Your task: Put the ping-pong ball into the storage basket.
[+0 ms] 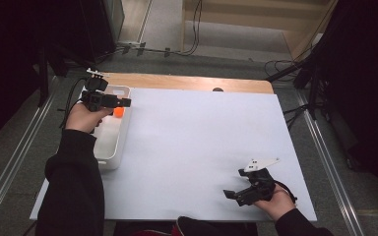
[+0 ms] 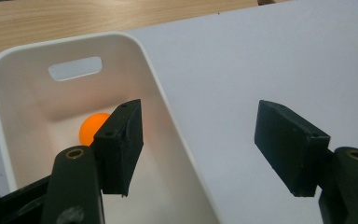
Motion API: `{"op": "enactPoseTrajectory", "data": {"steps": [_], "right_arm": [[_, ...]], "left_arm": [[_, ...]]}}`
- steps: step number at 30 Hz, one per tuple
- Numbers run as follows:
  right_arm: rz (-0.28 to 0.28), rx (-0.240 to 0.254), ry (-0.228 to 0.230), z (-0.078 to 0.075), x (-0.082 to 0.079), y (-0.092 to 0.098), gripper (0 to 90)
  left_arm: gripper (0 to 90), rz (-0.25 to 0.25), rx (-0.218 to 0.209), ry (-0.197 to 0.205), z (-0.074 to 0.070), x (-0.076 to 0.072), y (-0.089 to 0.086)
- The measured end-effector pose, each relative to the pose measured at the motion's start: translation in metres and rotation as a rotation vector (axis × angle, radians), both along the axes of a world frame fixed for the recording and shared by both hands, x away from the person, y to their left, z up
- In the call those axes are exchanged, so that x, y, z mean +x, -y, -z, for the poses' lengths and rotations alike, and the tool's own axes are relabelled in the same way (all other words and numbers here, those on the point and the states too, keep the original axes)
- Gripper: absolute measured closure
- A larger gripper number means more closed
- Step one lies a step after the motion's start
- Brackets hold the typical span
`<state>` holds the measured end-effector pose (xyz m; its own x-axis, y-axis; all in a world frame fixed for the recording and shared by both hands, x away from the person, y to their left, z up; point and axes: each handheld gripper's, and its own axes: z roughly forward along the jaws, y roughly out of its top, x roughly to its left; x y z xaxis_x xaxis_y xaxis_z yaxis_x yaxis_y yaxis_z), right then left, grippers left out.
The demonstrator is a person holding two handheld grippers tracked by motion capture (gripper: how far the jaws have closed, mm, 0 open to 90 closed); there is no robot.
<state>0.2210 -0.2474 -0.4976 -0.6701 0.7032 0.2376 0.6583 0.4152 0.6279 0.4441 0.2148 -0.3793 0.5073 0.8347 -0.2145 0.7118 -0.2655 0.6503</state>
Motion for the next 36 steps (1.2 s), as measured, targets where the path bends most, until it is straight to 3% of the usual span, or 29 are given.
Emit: {"op": "enactPoseTrajectory", "data": {"steps": [13,14,19,23,29,32,36], "right_arm": [[0.001,0.006,0.002,0.000,0.001,0.001,0.0],[0.003,0.012,0.018,-0.001,0.002,0.001,0.0],[-0.002,0.044,0.032,-0.003,0.003,0.003,0.0],[0.008,0.063,0.022,-0.003,0.005,0.006,0.0],[0.034,0.088,0.011,-0.005,0.002,0.009,0.0],[0.050,0.098,0.008,-0.007,0.001,0.009,0.0],[0.046,0.096,0.012,-0.007,0.001,0.008,0.0]], "left_arm": [[33.0,0.080,-0.002,0.022,-0.010,-0.008,0.020],[33.0,0.088,0.003,0.025,-0.010,-0.009,0.021],[33.0,0.120,-0.051,0.034,-0.016,-0.012,0.027],[33.0,0.160,-0.038,0.027,-0.016,-0.016,0.036],[33.0,0.204,-0.087,0.025,-0.016,-0.018,0.048],[33.0,0.230,-0.050,0.028,-0.015,-0.021,0.054],[30.7,0.244,-0.039,0.029,-0.012,-0.022,0.062]]}}
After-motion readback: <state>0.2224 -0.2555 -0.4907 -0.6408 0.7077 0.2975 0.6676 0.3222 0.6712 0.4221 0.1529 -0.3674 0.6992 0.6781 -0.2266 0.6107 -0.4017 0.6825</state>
